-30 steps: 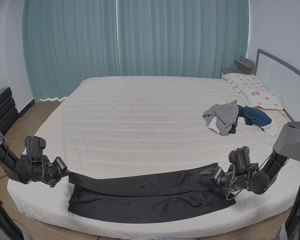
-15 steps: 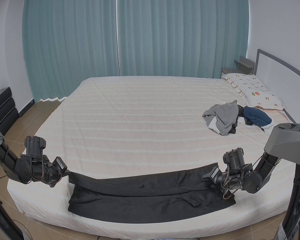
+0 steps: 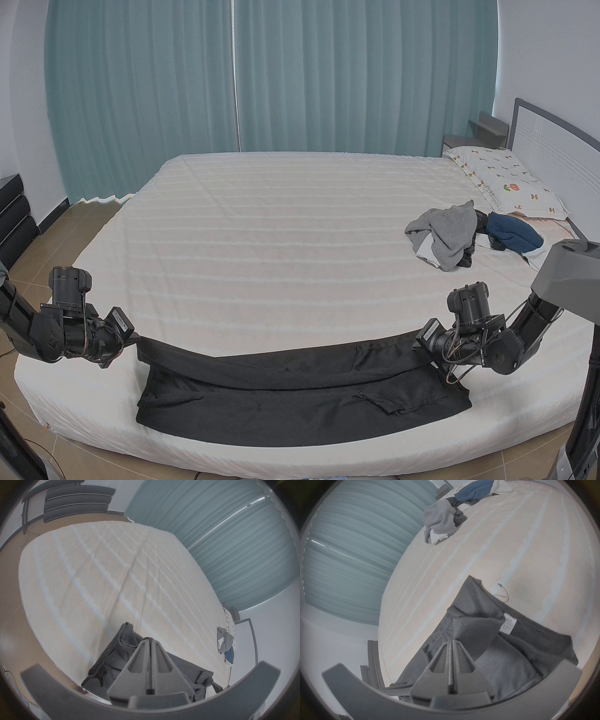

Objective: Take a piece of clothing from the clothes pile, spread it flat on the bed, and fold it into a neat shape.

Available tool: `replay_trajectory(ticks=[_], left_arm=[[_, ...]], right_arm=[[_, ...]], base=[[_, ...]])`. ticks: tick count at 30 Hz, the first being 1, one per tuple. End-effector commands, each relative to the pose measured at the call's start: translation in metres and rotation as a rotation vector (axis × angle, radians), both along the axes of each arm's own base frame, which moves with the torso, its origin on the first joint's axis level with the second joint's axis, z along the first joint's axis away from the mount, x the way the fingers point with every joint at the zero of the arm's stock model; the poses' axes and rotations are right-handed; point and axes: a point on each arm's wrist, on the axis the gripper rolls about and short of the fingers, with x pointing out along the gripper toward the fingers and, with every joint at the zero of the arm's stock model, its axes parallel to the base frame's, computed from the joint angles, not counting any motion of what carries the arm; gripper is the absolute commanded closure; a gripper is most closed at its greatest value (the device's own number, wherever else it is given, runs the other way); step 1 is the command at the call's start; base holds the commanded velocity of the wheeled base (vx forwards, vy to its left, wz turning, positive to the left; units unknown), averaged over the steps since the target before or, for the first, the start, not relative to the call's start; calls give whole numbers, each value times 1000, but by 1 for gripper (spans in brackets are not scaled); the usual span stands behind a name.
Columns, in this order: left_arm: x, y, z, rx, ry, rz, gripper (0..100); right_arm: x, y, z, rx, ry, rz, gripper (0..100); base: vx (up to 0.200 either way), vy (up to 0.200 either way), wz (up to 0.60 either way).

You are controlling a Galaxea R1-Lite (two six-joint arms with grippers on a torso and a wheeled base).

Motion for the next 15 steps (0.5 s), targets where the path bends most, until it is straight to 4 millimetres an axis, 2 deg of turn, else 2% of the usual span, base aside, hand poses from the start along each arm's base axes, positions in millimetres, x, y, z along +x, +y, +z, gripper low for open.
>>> replay_trajectory(ticks=[1,4,6,15], left_arm=[[9,1,5,8,-30,5,100],[17,2,13,12,-61,8,100],[16,2,15,16,-67,8,100],[13,1,13,13,-56,4,100]], right_arm=[[16,-2,22,13,-54,-15,100],[26,-2,38,21,-108,-15,100],[25,-2,42,2,-96,-2,100],[18,-6,46,-6,-72,9,100]], base=[[0,0,0],[0,0,0],[0,0,0],[0,0,0]])
